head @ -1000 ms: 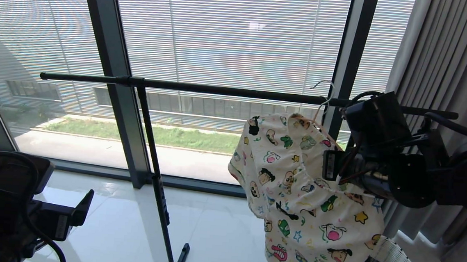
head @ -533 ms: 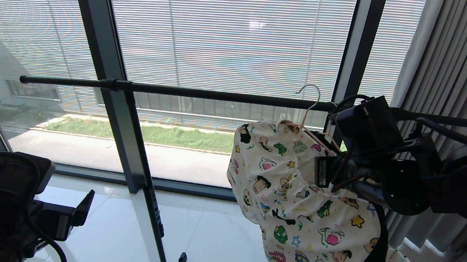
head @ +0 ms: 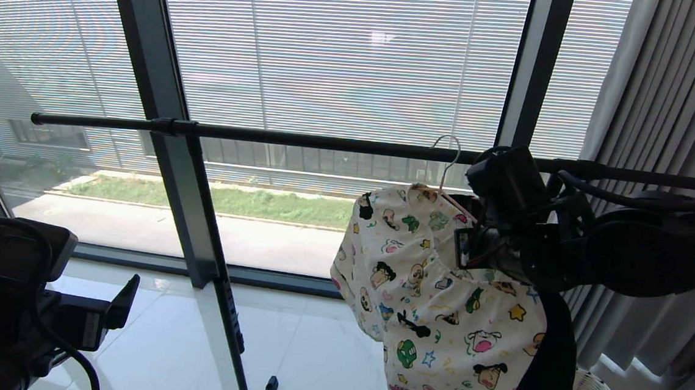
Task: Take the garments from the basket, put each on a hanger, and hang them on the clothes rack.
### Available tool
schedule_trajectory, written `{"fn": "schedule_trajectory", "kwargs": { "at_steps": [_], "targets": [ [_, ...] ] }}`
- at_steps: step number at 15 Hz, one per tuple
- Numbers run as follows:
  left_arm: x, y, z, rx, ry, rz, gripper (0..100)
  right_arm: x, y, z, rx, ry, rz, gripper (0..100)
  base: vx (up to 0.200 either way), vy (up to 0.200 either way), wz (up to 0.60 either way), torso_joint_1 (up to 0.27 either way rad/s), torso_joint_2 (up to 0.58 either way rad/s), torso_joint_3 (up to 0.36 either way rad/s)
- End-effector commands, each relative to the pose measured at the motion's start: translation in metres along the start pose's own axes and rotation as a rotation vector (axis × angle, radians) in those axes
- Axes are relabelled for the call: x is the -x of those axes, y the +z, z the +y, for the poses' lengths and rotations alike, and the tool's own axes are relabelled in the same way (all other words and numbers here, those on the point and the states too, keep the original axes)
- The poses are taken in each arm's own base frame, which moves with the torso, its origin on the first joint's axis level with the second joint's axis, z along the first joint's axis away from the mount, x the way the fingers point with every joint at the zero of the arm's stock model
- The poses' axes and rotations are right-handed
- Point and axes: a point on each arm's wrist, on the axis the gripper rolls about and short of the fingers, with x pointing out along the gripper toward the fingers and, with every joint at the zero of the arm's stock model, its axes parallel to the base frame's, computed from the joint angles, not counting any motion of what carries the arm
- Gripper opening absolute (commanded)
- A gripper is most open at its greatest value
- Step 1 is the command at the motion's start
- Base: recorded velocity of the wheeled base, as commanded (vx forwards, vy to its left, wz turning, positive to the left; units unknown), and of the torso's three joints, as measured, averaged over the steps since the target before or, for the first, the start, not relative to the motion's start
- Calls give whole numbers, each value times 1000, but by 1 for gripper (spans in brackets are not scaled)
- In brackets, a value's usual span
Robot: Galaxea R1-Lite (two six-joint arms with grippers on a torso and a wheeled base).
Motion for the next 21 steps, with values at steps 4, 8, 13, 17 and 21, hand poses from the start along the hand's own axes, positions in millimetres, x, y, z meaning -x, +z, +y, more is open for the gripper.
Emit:
{"fn": "schedule_trajectory", "kwargs": {
  "at_steps": [4,8,13,17,21],
  "targets": [
    [2,0,1,4,3,-7,100,-31,6,-1,11,-49,12,0,0,0,0,0,0,0],
    [1,-1,0,17,-1,1,100,-33,12,2,2,-40,-4,0,0,0,0,0,0,0],
    [1,-2,-1,14,-3,5,100,-43,21,6,-12,-45,-17,0,0,0,0,0,0,0],
    [1,-3,0,14,-2,7,100,-56,15,8,13,-62,6,0,0,0,0,0,0,0],
    [1,-3,-1,12,-4,9,100,-58,14,7,16,-65,9,0,0,0,0,0,0,0]
  ]
}}
